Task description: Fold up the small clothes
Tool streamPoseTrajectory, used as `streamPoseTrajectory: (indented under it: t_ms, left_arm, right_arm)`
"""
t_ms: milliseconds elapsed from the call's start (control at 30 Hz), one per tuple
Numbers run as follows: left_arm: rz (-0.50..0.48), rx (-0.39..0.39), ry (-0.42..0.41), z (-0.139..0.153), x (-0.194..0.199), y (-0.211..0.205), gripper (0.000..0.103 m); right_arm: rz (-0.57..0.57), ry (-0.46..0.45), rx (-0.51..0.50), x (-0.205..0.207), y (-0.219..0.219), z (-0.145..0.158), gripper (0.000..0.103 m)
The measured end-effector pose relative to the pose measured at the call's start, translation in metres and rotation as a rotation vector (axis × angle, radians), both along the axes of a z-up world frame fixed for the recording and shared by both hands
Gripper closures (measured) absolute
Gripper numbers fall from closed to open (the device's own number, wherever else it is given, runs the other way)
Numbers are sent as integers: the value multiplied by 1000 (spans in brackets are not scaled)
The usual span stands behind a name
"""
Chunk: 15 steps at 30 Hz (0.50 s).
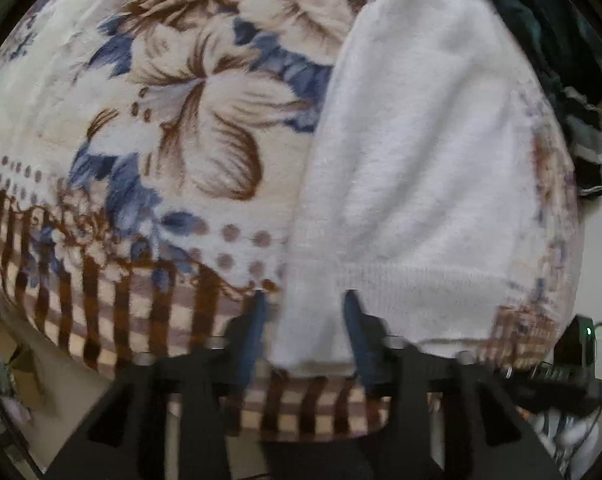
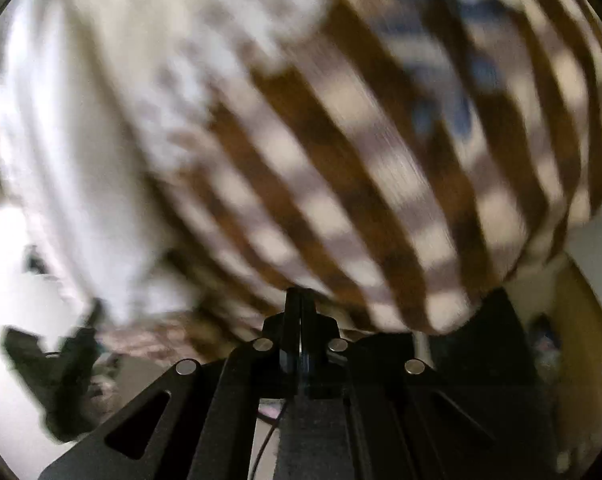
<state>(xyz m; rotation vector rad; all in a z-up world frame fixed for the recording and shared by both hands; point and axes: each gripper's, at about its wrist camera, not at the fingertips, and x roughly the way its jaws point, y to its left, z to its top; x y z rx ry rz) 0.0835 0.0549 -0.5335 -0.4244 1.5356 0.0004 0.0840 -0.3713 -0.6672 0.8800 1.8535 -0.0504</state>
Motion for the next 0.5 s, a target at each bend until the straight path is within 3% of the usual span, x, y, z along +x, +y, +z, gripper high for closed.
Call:
streamPoseTrajectory:
  t_ms: [33,100,167,267,300,333,367,500]
  left_arm:
    - [2,-9,-1,0,-1,3,56]
    - [11,-33,12,-5,0,8,56]
    - [31,-54,40,-17,5,16,56]
    - [36,-69,69,-34,15,20,62]
    - [31,-68,58,-32,16,19,74]
    - [16,-73,37,-29,14,18,97]
    - [2,-66,35,-27,12,18,98]
    - [-51,-33,9,-13,5,13,99]
  right_arm:
    - [-23,-21,18,5,-2,6,93]
    - [-120,-88,101,14,-6,19,54]
    - [-201,-102,181,18,-10,18,47]
    - [-302,-10,277,19,5,-5,45]
    - [-325,15,295,18,10,-12,46]
    - [-366,21,288,14,15,-17,55]
    - [-383,18,257,10,20,-18,101]
    - [-351,15,71,-7,26,6,100]
